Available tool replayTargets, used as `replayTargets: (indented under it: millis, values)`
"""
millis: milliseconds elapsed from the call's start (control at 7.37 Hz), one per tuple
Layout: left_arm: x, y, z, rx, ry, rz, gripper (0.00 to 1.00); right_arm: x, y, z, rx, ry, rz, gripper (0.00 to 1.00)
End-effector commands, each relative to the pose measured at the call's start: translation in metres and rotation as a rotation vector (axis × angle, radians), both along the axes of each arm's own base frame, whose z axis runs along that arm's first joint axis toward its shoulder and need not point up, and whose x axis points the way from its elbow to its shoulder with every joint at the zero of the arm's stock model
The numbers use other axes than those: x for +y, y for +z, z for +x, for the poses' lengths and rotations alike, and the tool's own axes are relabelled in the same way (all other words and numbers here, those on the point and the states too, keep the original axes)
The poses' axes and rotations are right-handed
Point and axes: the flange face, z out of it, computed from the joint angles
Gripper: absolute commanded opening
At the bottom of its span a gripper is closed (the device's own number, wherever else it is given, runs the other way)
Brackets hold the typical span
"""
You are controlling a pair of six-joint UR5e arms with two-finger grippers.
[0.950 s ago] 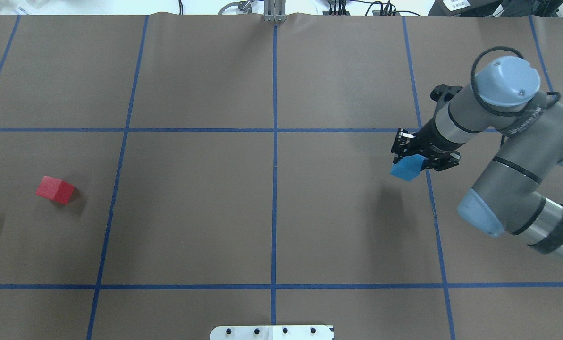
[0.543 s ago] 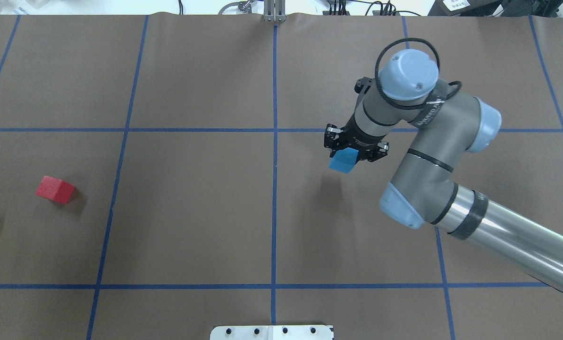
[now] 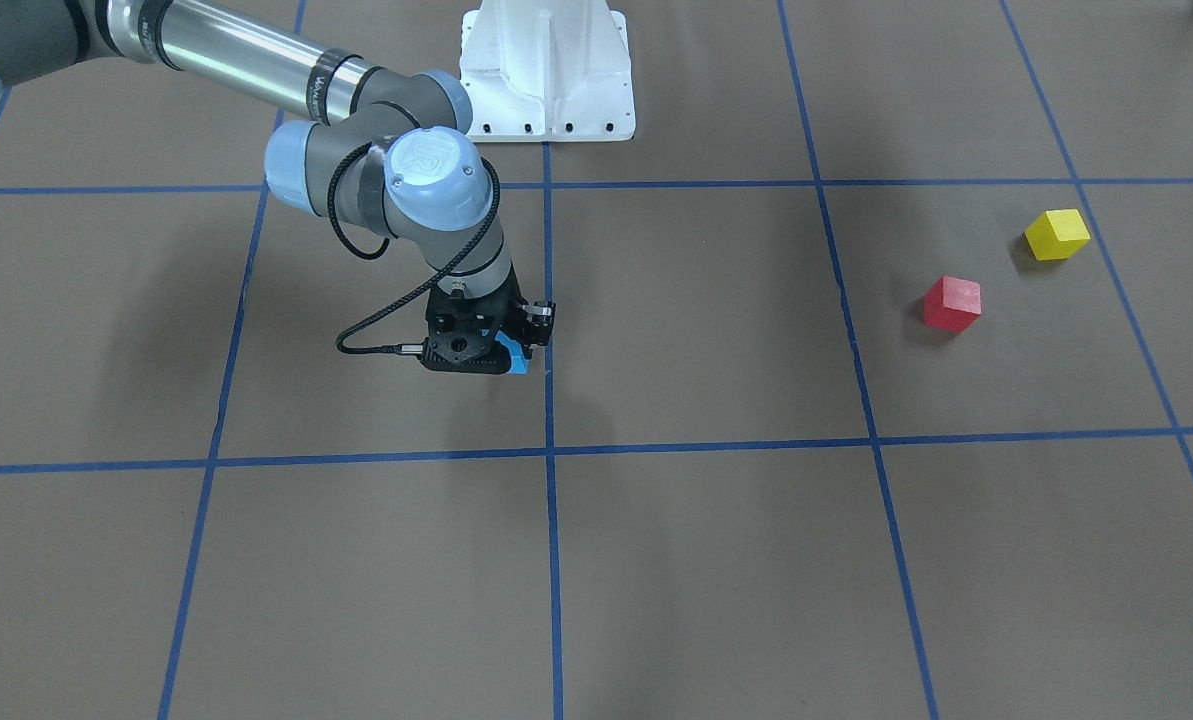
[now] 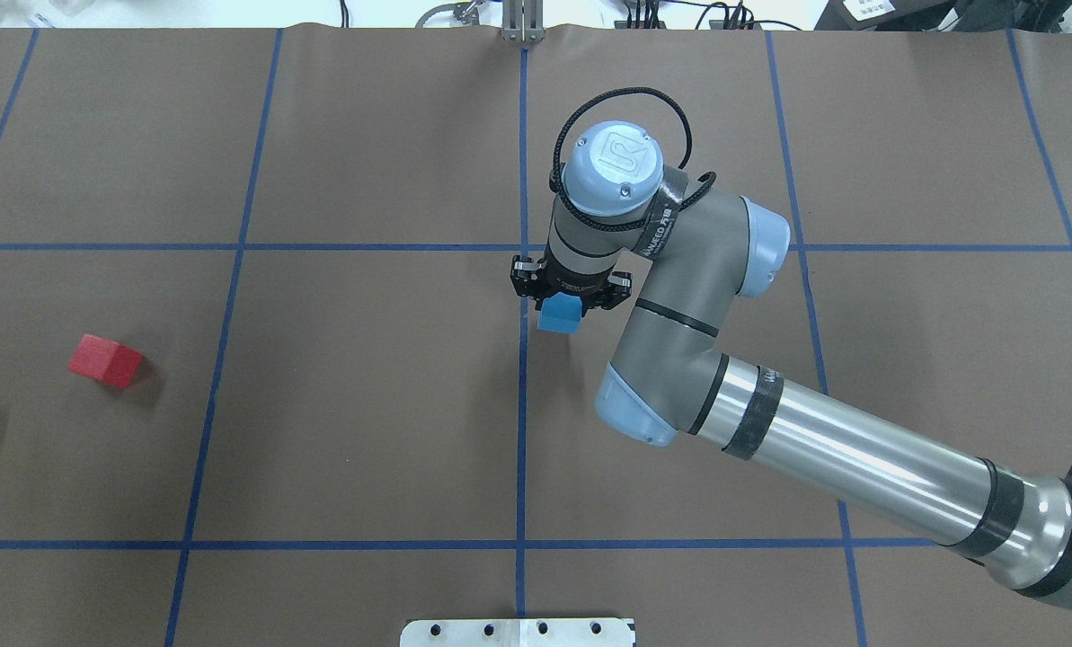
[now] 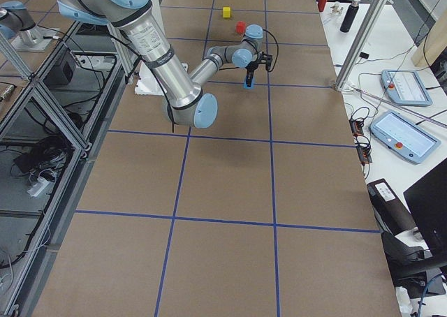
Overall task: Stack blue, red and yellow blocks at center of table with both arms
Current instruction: 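Carry the blue cube with the right gripper to the table center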
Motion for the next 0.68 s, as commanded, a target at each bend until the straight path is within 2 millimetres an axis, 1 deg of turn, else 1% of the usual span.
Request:
replayTargets:
  millis: [0,136,271,543]
  values:
    - [0.000,-0.001,0.000,0.002,-0.015,-0.013,1.00,0.001,-0.007,-0.017,0.008,-0.012,0.000,0.00]
    - [0.000,-0.002,0.000,0.002,-0.015,-0.011,1.00,0.003,-0.016,-0.024,0.004,-0.016,0.000,0.00]
    - [0.000,-0.001,0.000,0.002,-0.015,-0.013,1.00,0.001,-0.015,-0.027,0.011,-0.016,-0.004,0.00]
    - [0.001,0.000,0.000,0.002,-0.015,-0.014,1.00,-0.003,-0.024,-0.034,0.011,-0.005,-0.018,0.00]
